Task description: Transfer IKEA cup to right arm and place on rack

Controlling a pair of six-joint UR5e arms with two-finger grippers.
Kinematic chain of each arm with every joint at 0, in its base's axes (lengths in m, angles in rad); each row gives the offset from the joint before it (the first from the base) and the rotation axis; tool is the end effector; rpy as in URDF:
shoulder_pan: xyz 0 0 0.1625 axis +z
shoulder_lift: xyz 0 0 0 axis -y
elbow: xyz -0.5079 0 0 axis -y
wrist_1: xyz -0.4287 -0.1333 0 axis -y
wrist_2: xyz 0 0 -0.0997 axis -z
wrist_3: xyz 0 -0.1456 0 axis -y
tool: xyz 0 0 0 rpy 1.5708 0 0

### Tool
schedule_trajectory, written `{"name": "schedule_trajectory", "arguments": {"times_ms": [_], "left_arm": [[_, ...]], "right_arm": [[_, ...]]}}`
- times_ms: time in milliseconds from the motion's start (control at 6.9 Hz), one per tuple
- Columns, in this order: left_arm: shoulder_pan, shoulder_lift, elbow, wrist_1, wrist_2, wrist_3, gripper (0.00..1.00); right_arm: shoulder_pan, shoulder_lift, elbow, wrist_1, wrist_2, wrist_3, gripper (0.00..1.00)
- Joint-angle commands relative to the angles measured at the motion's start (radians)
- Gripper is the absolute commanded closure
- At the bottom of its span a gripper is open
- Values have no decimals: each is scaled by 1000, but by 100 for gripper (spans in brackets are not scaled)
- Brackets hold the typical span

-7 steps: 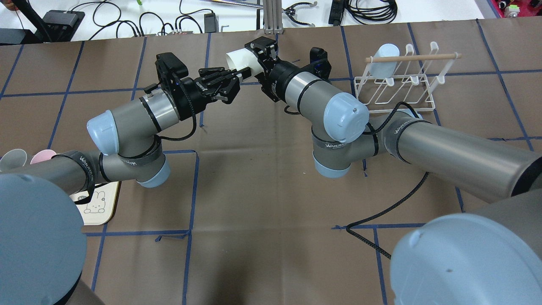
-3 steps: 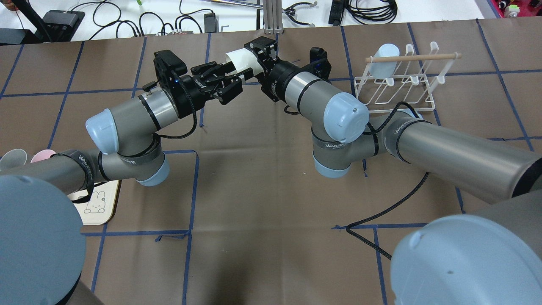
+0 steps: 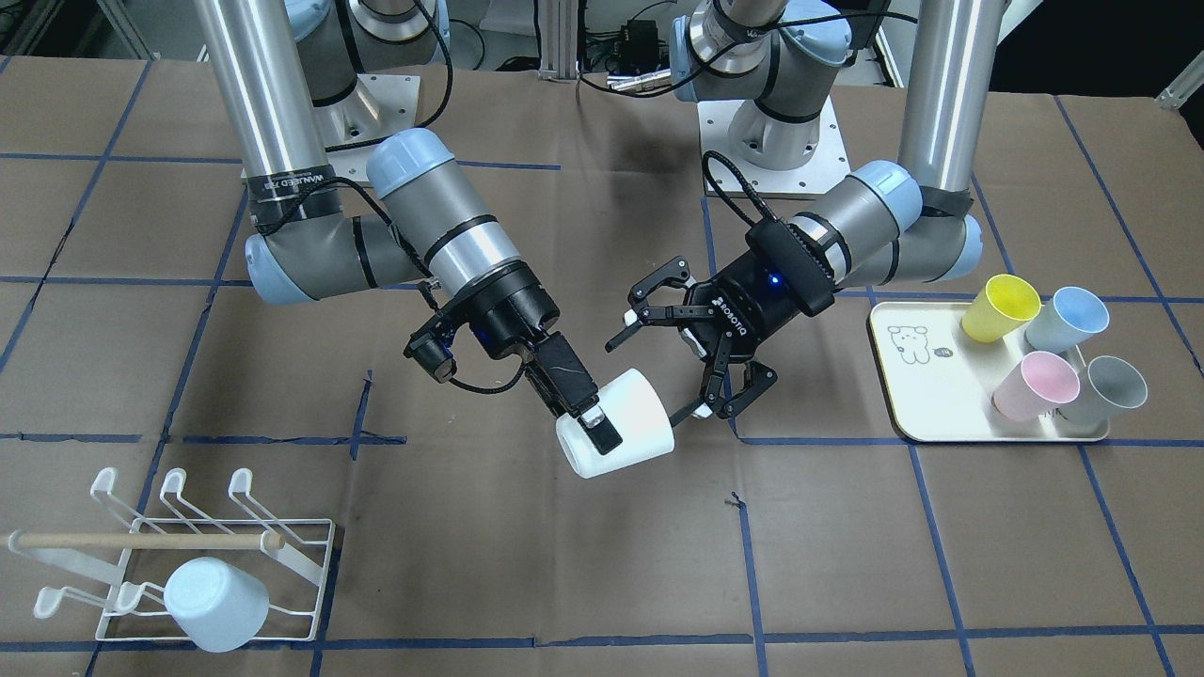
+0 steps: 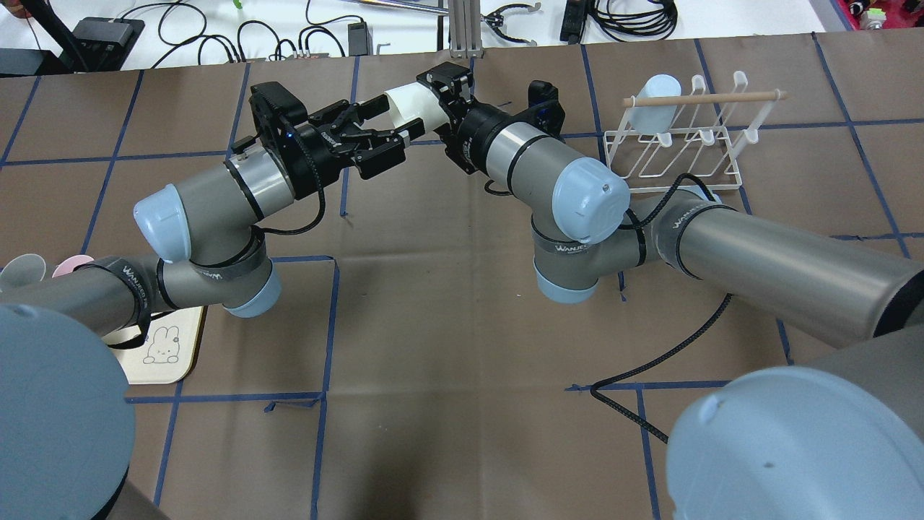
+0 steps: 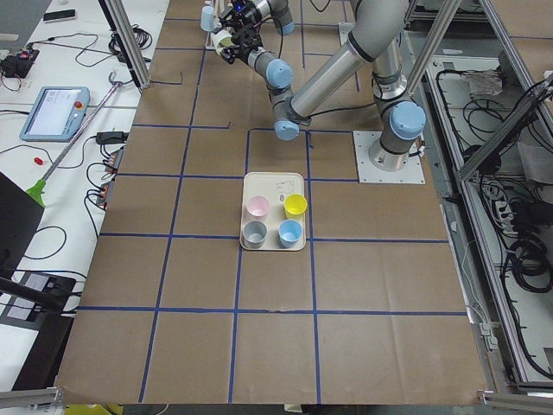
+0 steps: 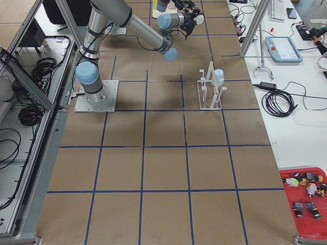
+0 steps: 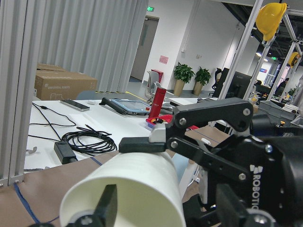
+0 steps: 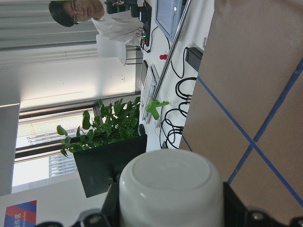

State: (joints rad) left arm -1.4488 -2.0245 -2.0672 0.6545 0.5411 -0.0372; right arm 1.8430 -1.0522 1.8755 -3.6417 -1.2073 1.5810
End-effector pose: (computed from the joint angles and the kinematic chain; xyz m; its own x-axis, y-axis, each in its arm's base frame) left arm -0.1865 -0.5999 0.3438 -0.6093 0.7399 0.2851 -0.0582 0.3169 -0.9467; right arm 0.3675 -0.6282 0.3405 -0.0771 0.3118 -0.9470 0.8104 0.5729 0.1226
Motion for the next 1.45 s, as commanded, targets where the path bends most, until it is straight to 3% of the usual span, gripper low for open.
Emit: {"name": "schedule_trajectory", "arguments": {"times_ms": [0, 145, 290, 435, 869, 1014, 1304], "left_arm": [[85, 3, -5, -16, -63, -4, 1], [138, 3, -5, -24, -111, -4, 1], [157, 1, -5, -29, -115, -4, 1], [159, 7, -1, -70, -98, -4, 1], [140, 154, 22, -450, 205, -1, 1], [105, 205, 72, -662, 362, 0, 1], [-6, 254, 270, -1147, 666, 0, 1]], "right_arm": [[-17, -3, -7, 2, 0, -1, 57], [-46, -6, -7, 2, 2, -4, 67], [-88, -11, -12, 0, 2, -41, 69], [-150, -15, -19, -2, 2, -282, 69], [-287, -63, -15, 0, 5, -863, 76], [-341, -71, -13, 0, 46, -1009, 80], [-453, -71, -10, 2, 49, -1358, 80]]}}
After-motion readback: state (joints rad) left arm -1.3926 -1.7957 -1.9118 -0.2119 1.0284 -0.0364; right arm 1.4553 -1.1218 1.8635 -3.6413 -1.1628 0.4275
